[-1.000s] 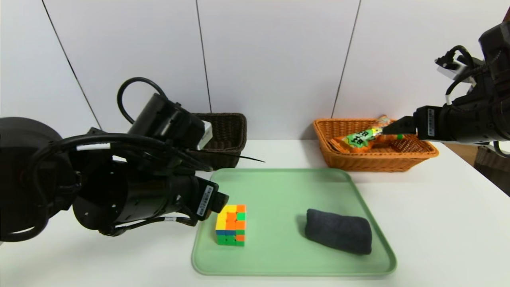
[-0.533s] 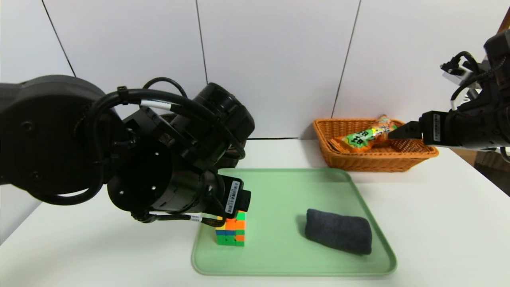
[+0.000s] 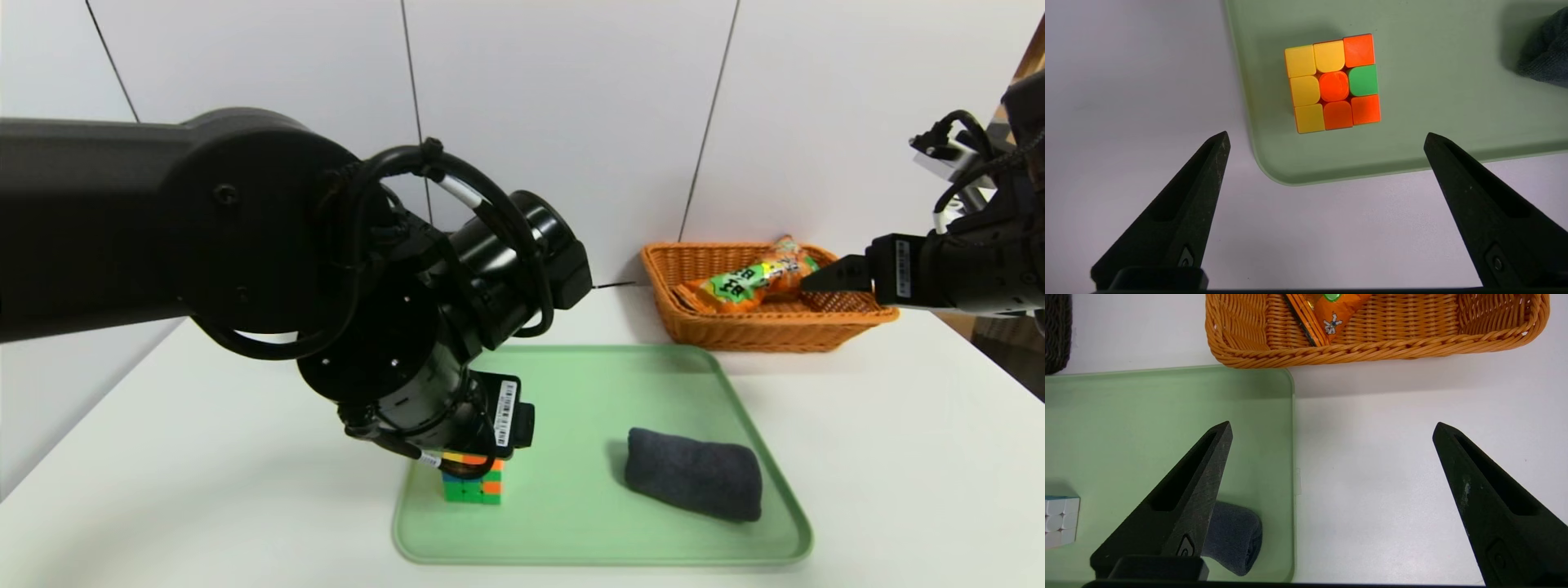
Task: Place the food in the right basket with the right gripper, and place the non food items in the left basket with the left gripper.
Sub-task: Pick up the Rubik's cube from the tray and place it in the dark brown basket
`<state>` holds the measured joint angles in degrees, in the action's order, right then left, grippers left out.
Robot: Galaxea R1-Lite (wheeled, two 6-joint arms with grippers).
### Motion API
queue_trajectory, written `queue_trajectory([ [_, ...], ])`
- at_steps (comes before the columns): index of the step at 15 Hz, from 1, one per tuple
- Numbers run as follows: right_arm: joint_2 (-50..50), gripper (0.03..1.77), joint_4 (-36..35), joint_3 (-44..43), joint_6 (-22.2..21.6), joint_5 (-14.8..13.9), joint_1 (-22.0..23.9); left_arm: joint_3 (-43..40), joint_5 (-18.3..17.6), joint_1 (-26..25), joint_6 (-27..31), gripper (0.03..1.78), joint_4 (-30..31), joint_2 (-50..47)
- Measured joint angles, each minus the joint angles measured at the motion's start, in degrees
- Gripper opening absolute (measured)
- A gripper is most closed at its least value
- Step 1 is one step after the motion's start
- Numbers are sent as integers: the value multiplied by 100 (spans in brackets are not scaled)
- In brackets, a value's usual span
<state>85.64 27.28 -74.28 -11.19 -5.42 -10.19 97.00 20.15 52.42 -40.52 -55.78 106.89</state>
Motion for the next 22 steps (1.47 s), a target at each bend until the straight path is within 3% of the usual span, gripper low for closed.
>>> queue_trajectory([
  [10, -124, 170, -2, 102, -121, 52, 38, 148, 13, 6, -432, 169, 48, 664],
  [22, -133, 170, 0, 118, -138, 66, 46, 176, -94, -282, -466, 169, 174, 1117],
])
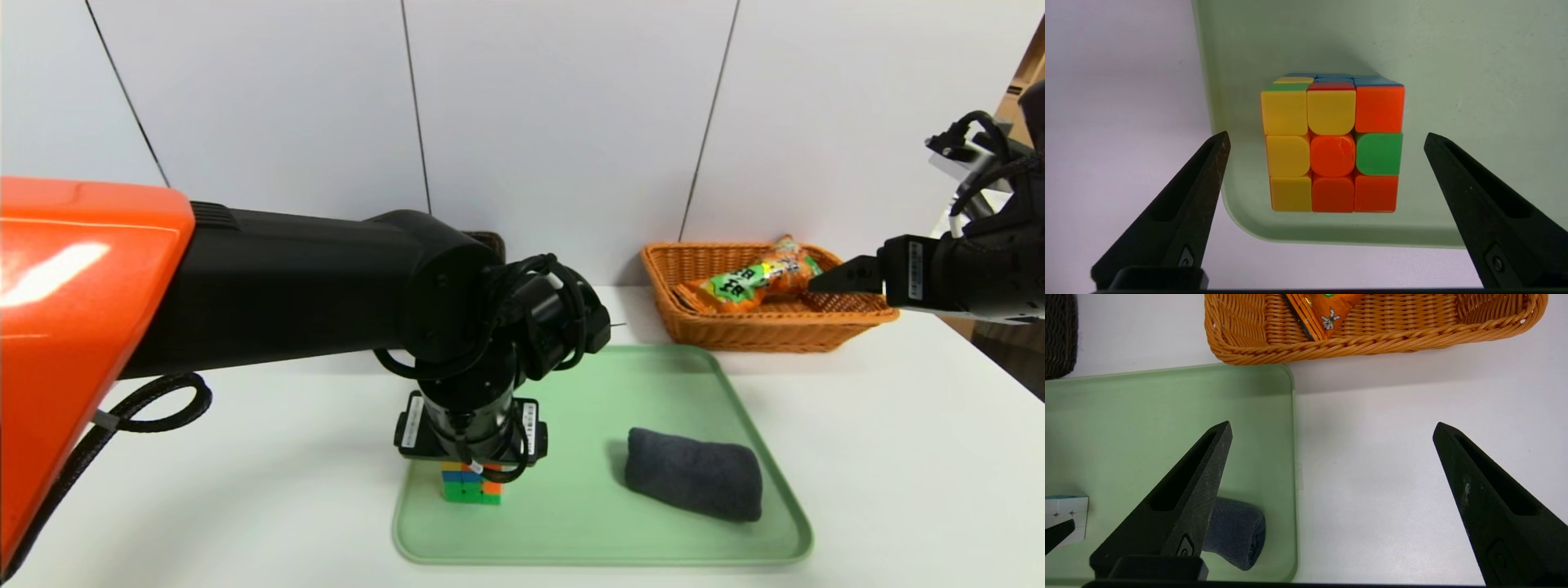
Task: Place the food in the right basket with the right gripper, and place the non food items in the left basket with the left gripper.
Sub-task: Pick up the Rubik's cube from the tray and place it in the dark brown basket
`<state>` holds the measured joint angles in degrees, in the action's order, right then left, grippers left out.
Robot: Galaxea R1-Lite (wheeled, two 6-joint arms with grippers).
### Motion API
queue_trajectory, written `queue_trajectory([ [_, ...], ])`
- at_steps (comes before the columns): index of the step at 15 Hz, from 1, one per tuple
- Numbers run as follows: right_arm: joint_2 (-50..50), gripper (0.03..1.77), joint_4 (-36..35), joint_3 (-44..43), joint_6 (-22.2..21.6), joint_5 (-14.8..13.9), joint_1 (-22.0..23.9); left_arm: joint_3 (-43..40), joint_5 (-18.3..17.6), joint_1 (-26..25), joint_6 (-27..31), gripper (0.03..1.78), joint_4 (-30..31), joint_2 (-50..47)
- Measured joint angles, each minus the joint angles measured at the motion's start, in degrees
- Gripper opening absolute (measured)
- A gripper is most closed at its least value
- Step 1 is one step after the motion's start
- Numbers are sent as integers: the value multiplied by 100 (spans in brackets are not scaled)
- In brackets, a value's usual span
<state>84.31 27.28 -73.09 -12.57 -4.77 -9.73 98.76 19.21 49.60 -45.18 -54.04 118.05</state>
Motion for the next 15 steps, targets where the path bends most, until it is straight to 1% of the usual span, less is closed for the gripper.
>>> queue_trajectory([
  [4, -2, 170, -2, 6, -7, -2, 0, 9, -61, -10, -66, 169, 55, 59],
  [7, -2, 170, -9, 41, -7, -2, -2, 9, -240, -21, -145, 169, 33, 61],
  [15, -2, 170, -6, 68, -11, -2, 0, -5, -244, -71, -156, 169, 38, 83],
])
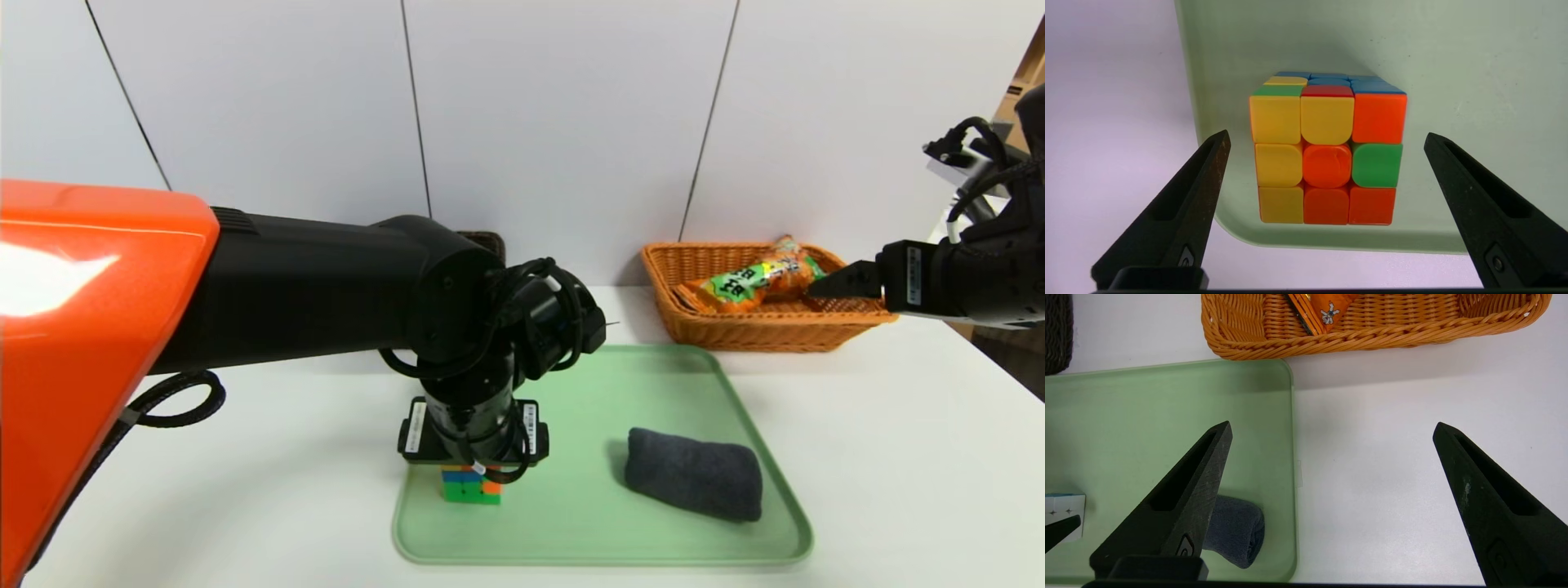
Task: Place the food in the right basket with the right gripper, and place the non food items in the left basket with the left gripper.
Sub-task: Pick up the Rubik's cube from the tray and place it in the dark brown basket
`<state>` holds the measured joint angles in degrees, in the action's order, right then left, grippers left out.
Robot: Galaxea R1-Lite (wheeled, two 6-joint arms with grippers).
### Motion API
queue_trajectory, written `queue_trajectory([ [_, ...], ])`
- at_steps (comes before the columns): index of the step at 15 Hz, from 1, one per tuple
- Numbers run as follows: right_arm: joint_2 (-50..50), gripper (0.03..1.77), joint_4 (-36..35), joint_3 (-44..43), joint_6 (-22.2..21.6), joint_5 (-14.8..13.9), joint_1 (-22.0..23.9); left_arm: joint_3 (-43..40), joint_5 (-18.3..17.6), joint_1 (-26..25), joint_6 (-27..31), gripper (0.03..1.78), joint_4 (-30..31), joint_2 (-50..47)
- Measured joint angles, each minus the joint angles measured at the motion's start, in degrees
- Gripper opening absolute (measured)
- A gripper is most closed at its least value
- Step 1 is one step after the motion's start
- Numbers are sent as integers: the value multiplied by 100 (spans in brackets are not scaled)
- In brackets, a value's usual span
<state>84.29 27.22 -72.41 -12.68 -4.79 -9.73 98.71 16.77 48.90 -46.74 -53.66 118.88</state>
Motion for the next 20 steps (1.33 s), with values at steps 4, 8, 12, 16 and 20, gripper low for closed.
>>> queue_trajectory([
  [4, 2, 170, -10, 23, 6, 5, 30, -11, 9, -11, 9, 132, -2, 9],
  [8, 5, 170, -13, 26, 11, 9, 34, -1, 28, -20, 18, 95, -16, 27],
  [12, 2, 170, -13, 26, 6, 6, 34, -56, 59, -15, 112, 94, -91, 39],
  [16, 0, 170, -10, 43, 1, 6, 34, -50, 85, 9, 105, 94, -378, 16],
  [20, -38, 170, -11, 149, 0, 2, 34, 560, 80, 13, 165, 94, -418, -350],
])
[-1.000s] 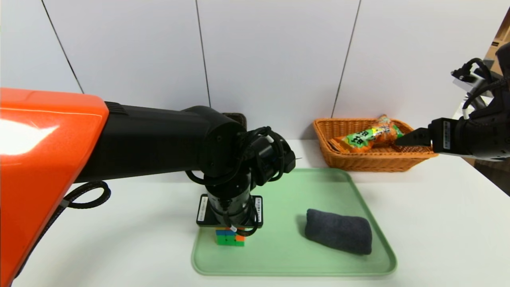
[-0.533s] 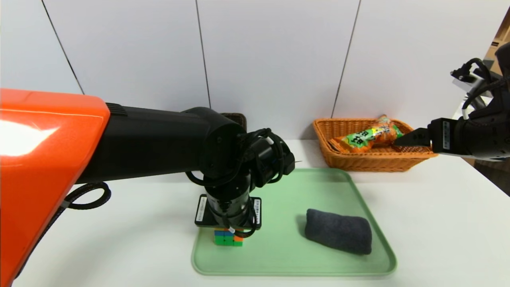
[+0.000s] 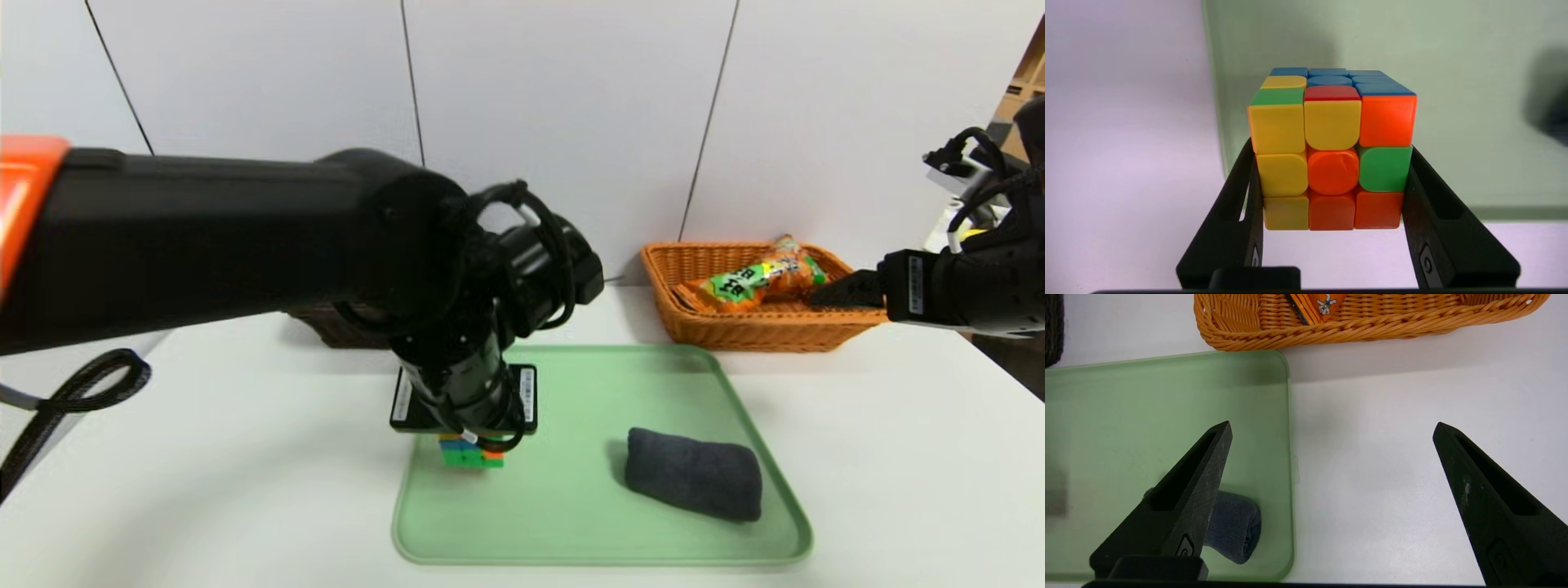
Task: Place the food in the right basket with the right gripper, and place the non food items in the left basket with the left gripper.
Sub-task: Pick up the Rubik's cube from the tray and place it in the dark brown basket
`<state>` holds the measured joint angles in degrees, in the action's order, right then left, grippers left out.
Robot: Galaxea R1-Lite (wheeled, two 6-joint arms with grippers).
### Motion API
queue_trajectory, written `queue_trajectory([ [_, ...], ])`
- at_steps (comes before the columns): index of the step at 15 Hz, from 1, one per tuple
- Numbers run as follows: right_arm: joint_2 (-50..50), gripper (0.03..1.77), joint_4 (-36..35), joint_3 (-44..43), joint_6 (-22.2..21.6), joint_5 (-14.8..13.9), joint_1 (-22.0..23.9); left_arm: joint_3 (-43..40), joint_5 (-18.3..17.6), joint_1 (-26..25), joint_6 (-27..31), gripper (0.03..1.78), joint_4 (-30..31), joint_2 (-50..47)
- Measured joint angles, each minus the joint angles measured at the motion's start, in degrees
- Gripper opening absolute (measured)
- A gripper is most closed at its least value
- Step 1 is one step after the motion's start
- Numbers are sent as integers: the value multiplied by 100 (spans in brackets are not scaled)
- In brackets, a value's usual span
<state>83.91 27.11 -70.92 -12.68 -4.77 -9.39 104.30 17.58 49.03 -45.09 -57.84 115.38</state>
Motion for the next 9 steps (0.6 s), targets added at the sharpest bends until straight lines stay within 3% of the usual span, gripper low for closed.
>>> queue_trajectory([
  [6, -83, 170, -2, 128, 0, -2, -6, 813, 282, -588, 708, 94, -20, -623],
  [9, -113, 170, -18, 194, 1, -2, -28, 857, 796, -1108, 1492, 94, 176, -797],
])
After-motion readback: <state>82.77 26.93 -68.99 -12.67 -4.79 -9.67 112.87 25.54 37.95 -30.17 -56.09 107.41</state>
